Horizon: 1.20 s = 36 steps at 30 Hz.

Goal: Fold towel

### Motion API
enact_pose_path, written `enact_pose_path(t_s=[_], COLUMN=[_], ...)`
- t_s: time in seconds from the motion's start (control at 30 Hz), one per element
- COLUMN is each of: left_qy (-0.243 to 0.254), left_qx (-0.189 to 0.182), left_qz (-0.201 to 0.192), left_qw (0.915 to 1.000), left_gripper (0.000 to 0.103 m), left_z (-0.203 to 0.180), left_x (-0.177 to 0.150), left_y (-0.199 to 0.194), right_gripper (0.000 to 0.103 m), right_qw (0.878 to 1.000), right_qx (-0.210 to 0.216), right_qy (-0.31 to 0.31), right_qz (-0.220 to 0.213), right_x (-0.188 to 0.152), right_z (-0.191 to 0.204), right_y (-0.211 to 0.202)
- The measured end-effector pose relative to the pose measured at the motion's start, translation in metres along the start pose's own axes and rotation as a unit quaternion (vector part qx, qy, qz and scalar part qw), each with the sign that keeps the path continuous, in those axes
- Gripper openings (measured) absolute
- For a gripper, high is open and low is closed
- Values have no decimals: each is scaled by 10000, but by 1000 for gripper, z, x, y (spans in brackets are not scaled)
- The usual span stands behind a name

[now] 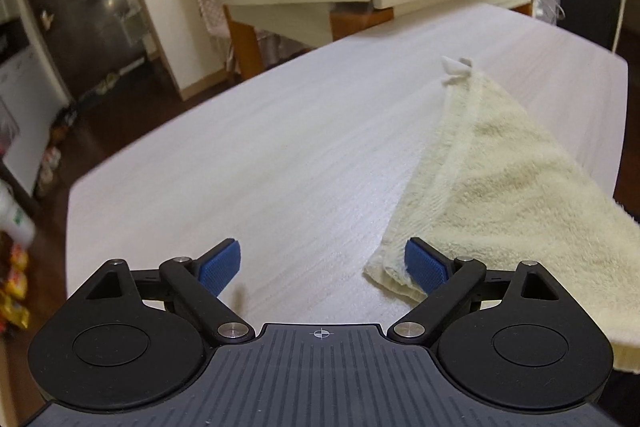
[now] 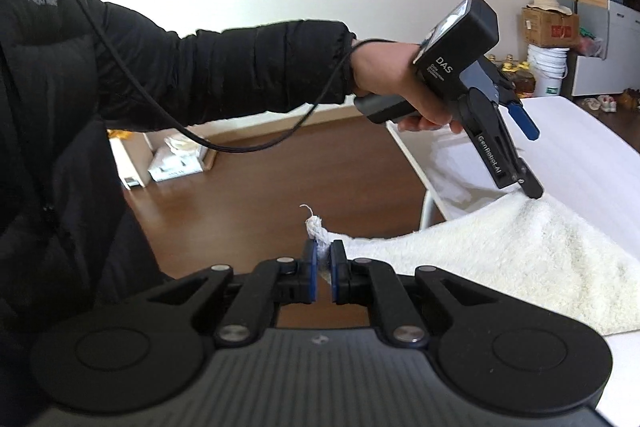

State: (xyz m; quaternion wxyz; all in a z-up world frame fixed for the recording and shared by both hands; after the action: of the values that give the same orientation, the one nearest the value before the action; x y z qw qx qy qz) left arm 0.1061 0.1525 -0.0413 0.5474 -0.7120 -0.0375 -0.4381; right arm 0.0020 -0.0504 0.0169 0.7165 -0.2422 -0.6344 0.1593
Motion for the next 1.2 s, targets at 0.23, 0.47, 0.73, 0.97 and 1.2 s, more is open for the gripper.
enact_pose_path(t_s=[0.23, 0.47, 0.73, 0.97, 1.2], left_qy=[-100, -557, -896, -661, -617], left_qx=[-120, -185, -147, -561, -745], left_qz=[216, 122, -511, -703, -602], left_qw=[9996, 9982, 9946, 9938, 9935], left_gripper=[95, 95, 94, 94, 94], left_z=[8, 18, 28, 15, 6], left_x=[7, 5, 14, 17, 11], left_y=[4, 4, -13, -17, -8], right_gripper=[7, 7, 7, 7, 7], right_qw=[9800, 9301, 8907, 8812, 8824], right_qx=[-177, -497, -1026, -882, -878], right_qy=[1704, 3268, 4238, 4421, 4430], right_qz=[-1009, -1599, -1286, -1424, -1319], right_x=[2, -17, -73, -88, -83], right_z=[-121, -237, -289, -304, -314], right_y=[-50, -81, -65, -56, -49])
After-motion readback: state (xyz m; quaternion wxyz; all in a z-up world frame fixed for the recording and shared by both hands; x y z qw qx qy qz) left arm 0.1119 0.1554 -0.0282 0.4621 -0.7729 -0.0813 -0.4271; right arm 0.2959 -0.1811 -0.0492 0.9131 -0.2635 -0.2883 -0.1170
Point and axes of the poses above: each gripper's, at about its wrist camera, not at the fingertips, and y roughly the way its jaws point, z to its left, x to its top, the point moved 3 cm from there along y, roughly the way its jaws point, and after that the axes turned 12 degrees about -x, right-handed, at the moved point
